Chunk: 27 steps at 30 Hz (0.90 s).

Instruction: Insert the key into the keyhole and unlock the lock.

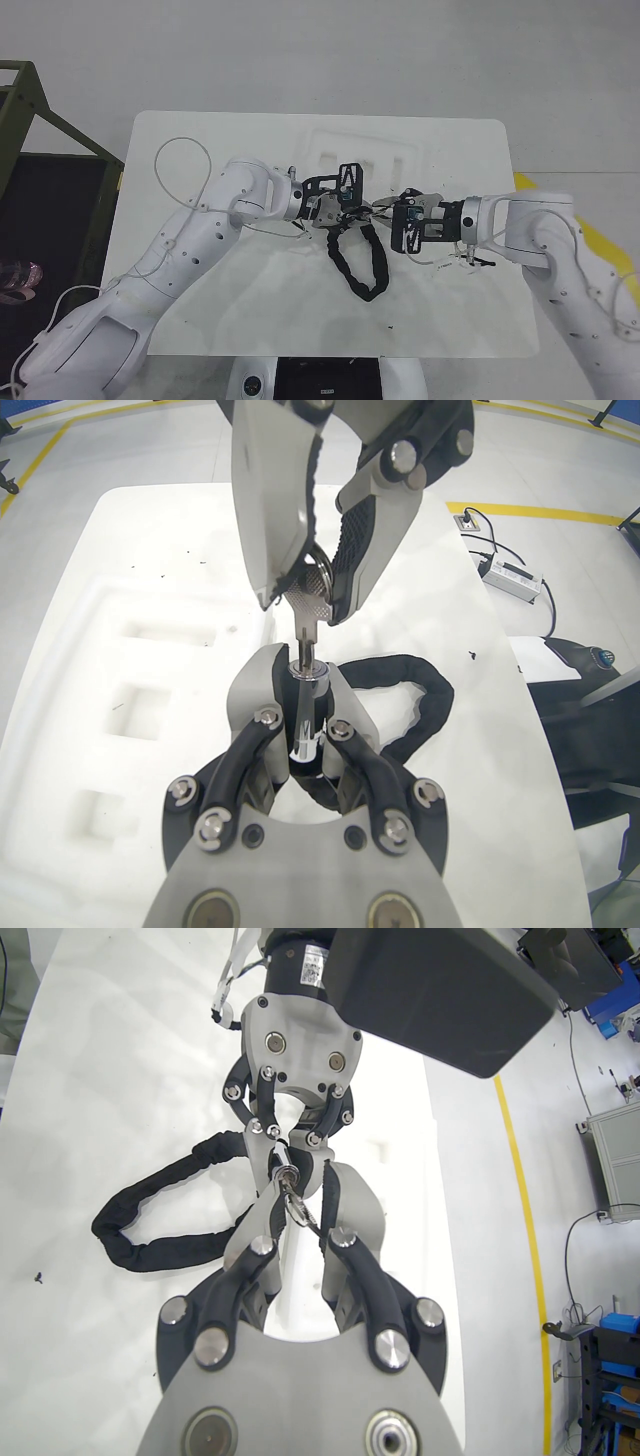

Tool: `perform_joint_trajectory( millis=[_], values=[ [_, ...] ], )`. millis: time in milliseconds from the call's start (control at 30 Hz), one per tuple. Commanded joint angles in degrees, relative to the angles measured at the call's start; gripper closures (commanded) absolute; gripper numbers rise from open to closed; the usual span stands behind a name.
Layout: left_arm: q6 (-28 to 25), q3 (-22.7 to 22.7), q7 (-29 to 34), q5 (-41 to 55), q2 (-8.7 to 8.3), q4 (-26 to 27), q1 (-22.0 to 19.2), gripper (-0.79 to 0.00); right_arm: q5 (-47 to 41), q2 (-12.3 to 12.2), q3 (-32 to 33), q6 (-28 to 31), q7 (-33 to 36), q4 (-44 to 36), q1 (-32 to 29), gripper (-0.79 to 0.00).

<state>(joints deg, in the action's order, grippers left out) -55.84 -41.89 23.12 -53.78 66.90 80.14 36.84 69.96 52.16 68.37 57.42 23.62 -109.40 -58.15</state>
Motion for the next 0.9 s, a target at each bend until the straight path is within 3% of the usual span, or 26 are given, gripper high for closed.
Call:
perform_joint_trajectory(
  millis=[0, 167, 467, 800, 867],
  values=[
    [-0.05, -0.07, 0.04, -0.01, 0.01, 0.01, 0.05, 0.000, -1.36, 0.00, -0.06, -0.46, 0.18, 0.35, -0.12, 0.000],
    [0.00, -0.40, 0.04, -0.26, -0.03, 0.23, 0.25, 0.000, -9.03, -0.02, -0.43, -2.94, 3.23, 1.96, -0.97, 0.000],
    [-0.06, -0.87, -0.12, -0.83, -0.12, 0.55, 0.88, 0.000, -26.01, -0.14, -0.67, -15.16, 13.53, 0.27, -3.20, 0.000],
    [-0.15, -1.30, 0.17, -1.12, -0.22, 1.12, 1.44, 0.000, -34.72, -0.50, 0.88, -26.02, 19.90, -2.74, -6.69, 0.000],
    [-0.18, -1.42, 0.36, -1.10, -0.25, 1.38, 1.46, 0.000, -36.07, -0.54, 1.31, -27.94, 20.37, -3.17, -7.43, -0.151]
  ],
)
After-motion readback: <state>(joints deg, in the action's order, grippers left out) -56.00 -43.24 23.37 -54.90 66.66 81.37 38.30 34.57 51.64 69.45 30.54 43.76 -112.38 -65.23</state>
